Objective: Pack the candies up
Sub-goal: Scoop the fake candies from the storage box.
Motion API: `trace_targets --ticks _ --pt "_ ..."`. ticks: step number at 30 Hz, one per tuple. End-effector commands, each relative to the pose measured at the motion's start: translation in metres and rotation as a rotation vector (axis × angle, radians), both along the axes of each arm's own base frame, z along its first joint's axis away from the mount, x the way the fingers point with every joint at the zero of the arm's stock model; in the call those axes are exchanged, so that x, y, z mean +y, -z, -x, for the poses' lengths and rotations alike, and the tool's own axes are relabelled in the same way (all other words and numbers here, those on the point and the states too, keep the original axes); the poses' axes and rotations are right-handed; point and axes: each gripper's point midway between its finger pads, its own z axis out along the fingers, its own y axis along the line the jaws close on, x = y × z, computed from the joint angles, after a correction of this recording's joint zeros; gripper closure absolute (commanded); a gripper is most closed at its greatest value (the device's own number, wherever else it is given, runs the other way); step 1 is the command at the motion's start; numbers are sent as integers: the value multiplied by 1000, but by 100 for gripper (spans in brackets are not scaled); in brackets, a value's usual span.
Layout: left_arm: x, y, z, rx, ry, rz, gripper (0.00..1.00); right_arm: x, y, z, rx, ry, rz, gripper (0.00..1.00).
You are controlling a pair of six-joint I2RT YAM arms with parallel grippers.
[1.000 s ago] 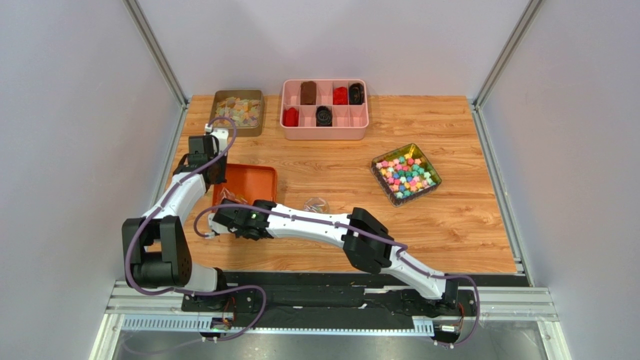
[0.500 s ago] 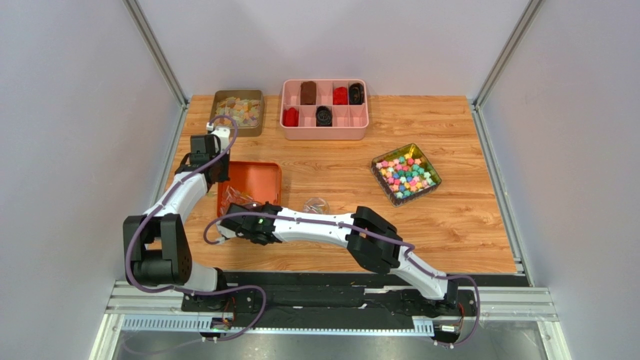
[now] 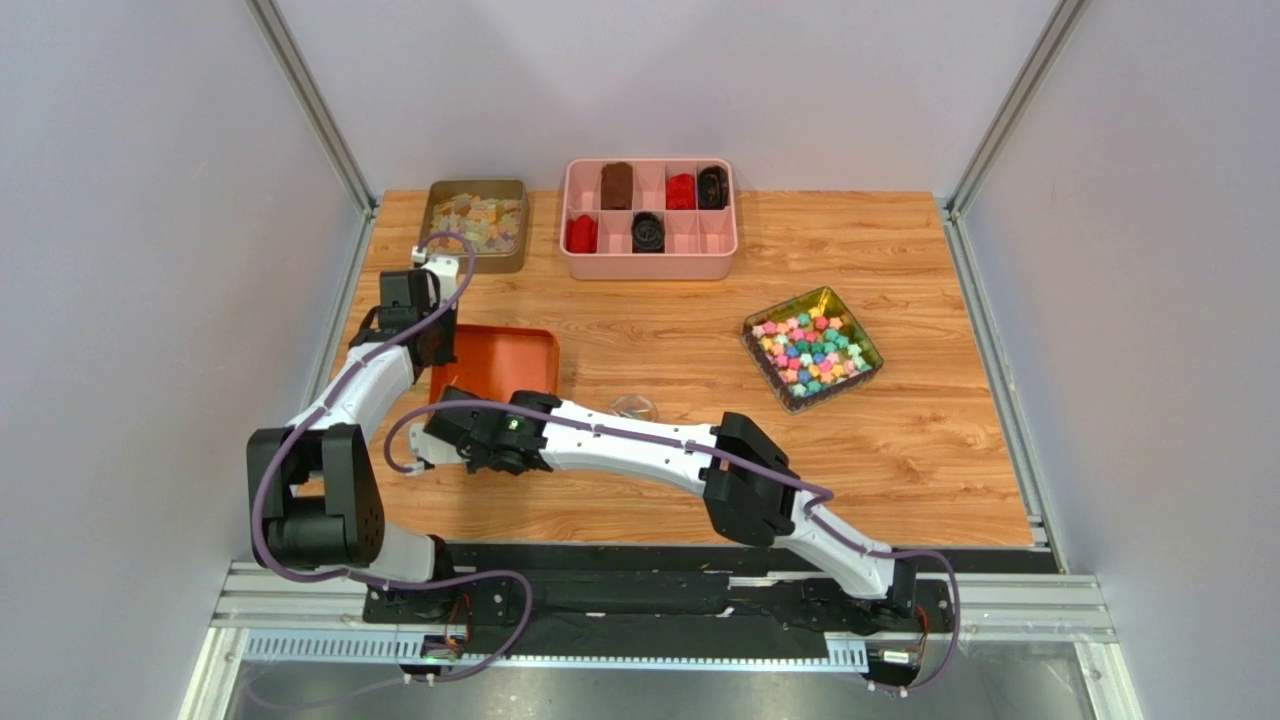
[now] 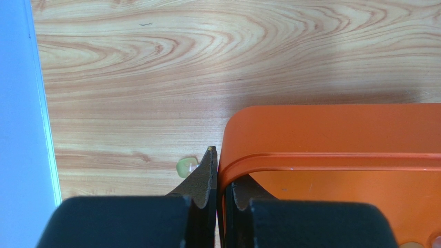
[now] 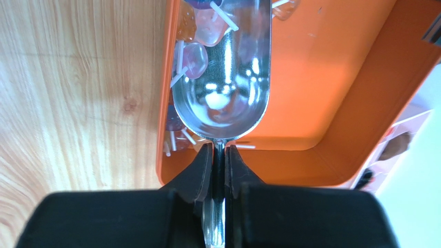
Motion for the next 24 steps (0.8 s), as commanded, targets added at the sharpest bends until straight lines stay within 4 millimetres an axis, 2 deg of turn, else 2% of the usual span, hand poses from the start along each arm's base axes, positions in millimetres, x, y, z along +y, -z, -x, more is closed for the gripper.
trace_targets --ticks 1,6,15,24 --pt "-12 -30 -22 -116 5 70 100 28 2 9 64 76 -154 100" --pt "-13 -29 -22 -115 6 71 100 25 15 3 47 164 -187 100" --pt "-14 -27 -21 -106 10 77 100 35 7 -2 85 281 -315 100" --pt "-15 -27 -22 -104 19 85 100 24 3 -9 138 303 -340 100"
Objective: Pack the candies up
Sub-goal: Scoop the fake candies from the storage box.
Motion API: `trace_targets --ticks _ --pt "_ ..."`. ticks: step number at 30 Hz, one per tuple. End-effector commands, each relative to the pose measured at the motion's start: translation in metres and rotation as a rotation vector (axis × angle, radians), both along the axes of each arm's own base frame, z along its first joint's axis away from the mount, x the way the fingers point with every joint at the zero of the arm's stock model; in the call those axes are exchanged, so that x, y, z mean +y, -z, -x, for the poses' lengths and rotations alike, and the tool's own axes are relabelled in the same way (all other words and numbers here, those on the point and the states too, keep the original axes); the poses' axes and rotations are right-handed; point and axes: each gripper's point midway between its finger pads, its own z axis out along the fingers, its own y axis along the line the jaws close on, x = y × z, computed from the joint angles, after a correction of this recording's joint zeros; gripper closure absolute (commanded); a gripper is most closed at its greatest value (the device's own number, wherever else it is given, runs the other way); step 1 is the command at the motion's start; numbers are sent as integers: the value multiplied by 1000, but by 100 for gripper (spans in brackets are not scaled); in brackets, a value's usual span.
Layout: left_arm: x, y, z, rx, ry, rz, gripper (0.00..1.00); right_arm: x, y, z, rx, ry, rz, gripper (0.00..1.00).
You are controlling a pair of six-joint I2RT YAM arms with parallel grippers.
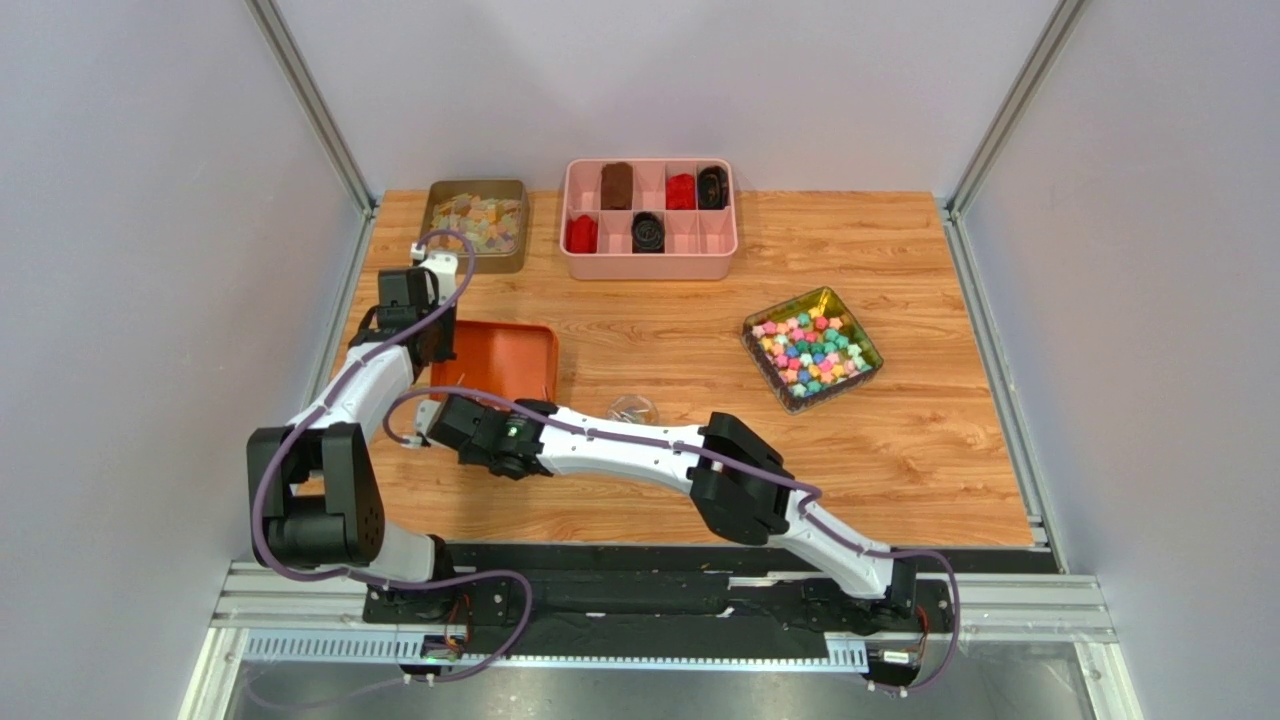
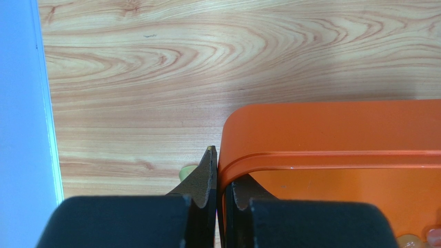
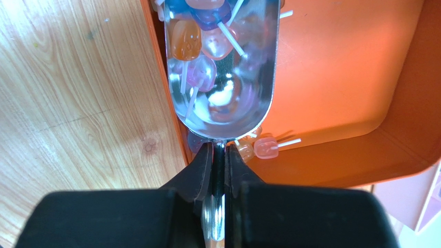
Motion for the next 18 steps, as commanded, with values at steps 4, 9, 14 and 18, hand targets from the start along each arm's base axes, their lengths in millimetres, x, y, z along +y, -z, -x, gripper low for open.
trace_targets --ticks 4,9,14,18 --pt "-16 -21 -15 -70 16 92 100 14 -33 -1 101 -36 -183 100" --pt "-18 -20 -15 -64 23 98 100 0 -31 0 208 -108 -176 100" --pt "-20 -18 -15 -56 33 106 100 -10 -40 -4 256 -136 -193 100" --pt "-22 -17 -15 -51 46 112 100 -13 -42 -7 281 -142 -205 100"
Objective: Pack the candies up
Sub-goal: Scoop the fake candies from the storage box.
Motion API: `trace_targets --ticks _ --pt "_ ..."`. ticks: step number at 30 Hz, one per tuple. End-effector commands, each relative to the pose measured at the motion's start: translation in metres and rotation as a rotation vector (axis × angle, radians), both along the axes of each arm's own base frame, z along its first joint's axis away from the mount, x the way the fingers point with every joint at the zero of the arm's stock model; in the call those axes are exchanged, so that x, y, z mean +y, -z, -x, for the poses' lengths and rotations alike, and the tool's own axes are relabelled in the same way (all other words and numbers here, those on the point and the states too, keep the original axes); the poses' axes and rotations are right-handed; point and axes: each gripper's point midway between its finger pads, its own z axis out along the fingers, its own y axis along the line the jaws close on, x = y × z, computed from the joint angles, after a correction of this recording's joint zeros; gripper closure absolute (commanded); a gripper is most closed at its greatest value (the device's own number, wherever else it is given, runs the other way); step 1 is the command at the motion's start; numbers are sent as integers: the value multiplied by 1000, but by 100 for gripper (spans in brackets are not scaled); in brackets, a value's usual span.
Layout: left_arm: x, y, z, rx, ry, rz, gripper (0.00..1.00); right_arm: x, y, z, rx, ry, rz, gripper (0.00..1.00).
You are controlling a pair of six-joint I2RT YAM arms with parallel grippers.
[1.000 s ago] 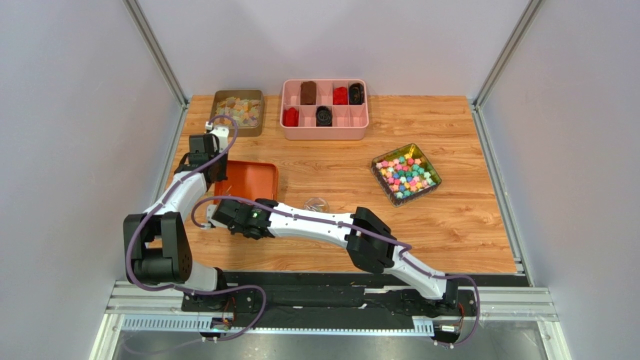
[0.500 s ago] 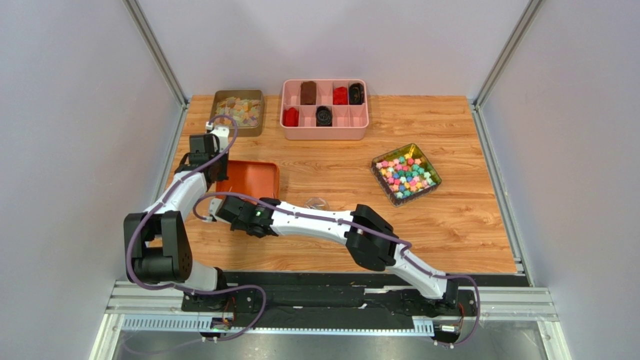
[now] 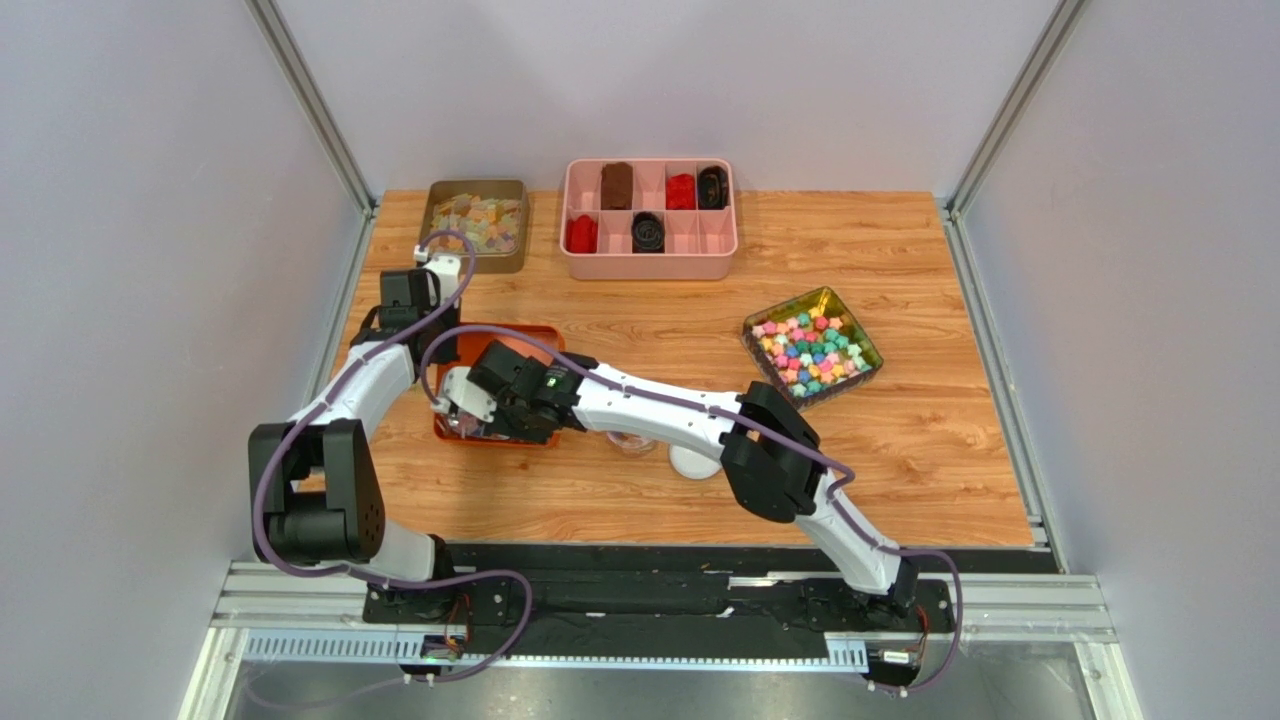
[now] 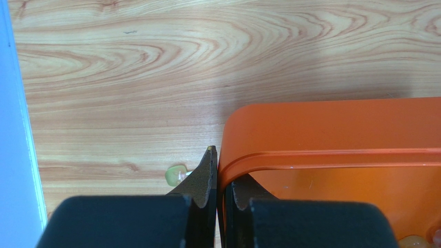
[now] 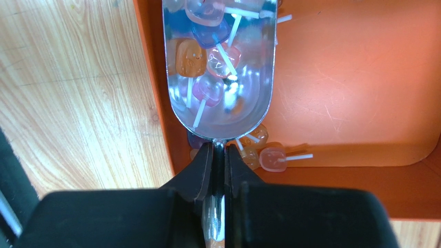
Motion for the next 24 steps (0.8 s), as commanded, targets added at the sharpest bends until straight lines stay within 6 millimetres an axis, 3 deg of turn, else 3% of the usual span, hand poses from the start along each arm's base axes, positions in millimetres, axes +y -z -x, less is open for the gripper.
trace_targets --ticks 1,5,9,24 --pt "-14 -24 -17 -73 25 74 100 7 -41 -5 12 -21 -115 100" --pt "-16 -24 -16 -71 35 78 100 4 -39 -19 -24 36 -109 100" --pt "-16 -23 -16 -68 37 79 100 5 -44 -19 0 34 -135 100" --pt "-16 -16 -17 -37 40 80 100 2 -94 -7 18 -36 -197 100"
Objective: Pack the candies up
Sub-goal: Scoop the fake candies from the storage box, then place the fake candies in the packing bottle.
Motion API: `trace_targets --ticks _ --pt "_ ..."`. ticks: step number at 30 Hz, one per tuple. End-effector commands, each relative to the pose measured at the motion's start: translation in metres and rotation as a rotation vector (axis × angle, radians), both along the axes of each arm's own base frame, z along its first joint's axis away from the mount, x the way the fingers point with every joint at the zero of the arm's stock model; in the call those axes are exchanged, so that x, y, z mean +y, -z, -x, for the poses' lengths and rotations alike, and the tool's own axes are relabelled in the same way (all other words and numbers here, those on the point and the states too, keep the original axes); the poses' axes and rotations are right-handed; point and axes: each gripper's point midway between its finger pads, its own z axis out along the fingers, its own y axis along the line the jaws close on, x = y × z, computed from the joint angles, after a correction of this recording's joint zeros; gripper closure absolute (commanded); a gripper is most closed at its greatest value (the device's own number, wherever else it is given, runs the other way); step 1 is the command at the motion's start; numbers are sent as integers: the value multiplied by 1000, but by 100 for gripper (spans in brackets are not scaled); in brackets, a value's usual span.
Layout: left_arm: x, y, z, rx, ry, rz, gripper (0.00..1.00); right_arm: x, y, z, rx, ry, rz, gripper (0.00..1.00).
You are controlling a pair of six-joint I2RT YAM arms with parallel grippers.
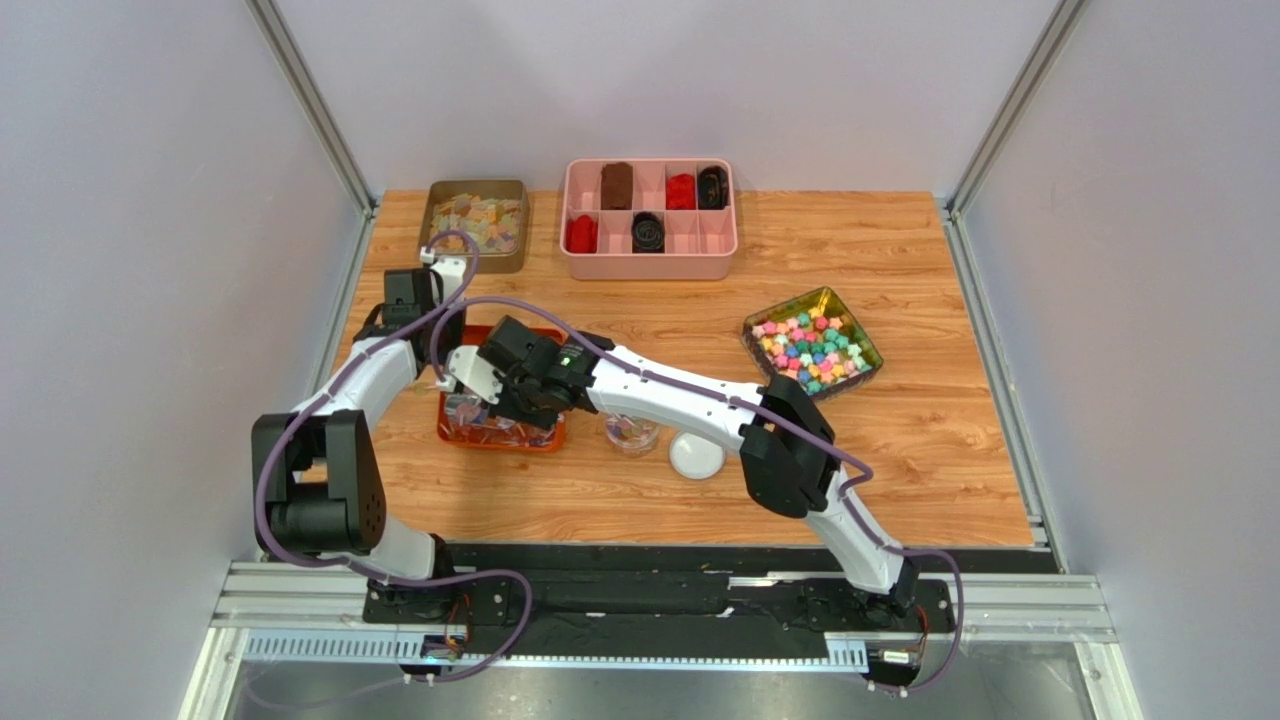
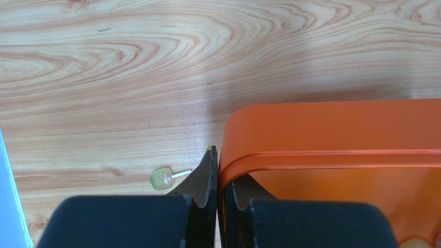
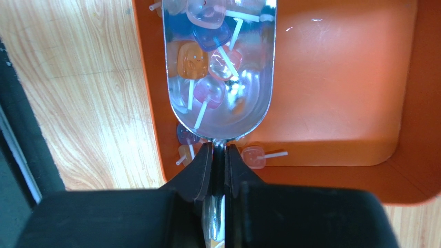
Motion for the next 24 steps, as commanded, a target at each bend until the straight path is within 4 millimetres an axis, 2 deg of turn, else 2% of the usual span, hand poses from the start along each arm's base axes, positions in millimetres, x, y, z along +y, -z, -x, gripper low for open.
trace_targets --ticks 1,5,6,8,10,11,13,15,17,18,20,22,24 --pt "-7 -24 -18 -68 3 43 100 8 -69 -3 -57 -22 -132 100" --pt "-6 -21 -18 -56 1 39 100 0 -70 -1 -65 -32 -111 100" --pt "-7 -21 -18 -53 3 39 100 -4 -77 0 -74 -37 -116 100" --pt "-6 -19 -18 -47 -1 37 100 -12 -72 6 -68 -53 -91 100" --pt "-6 -19 -19 -45 -1 36 100 -21 -79 8 -75 -60 -93 100" --pt "-6 -17 -19 -41 -2 35 100 -28 -72 10 -65 -60 -71 100" --pt "-5 -16 -19 -36 -4 31 100 -37 -81 12 -75 -64 -75 100" --pt "-4 -16 -19 -34 -8 29 100 -50 -76 17 -62 -73 -44 100" --pt "-3 -14 -19 -28 -10 27 100 -59 -86 19 -73 -83 -48 100" --pt "-3 -15 -19 -28 -12 25 100 -68 -80 22 -62 -87 -22 100" --pt "-2 -14 -20 -25 -11 22 100 -79 -88 24 -73 -94 -16 100" --pt "-1 -12 -20 -14 -14 16 100 -96 -81 26 -66 -93 25 100" --pt "-1 -9 -20 -4 -12 13 100 -111 -89 29 -76 -100 36 100"
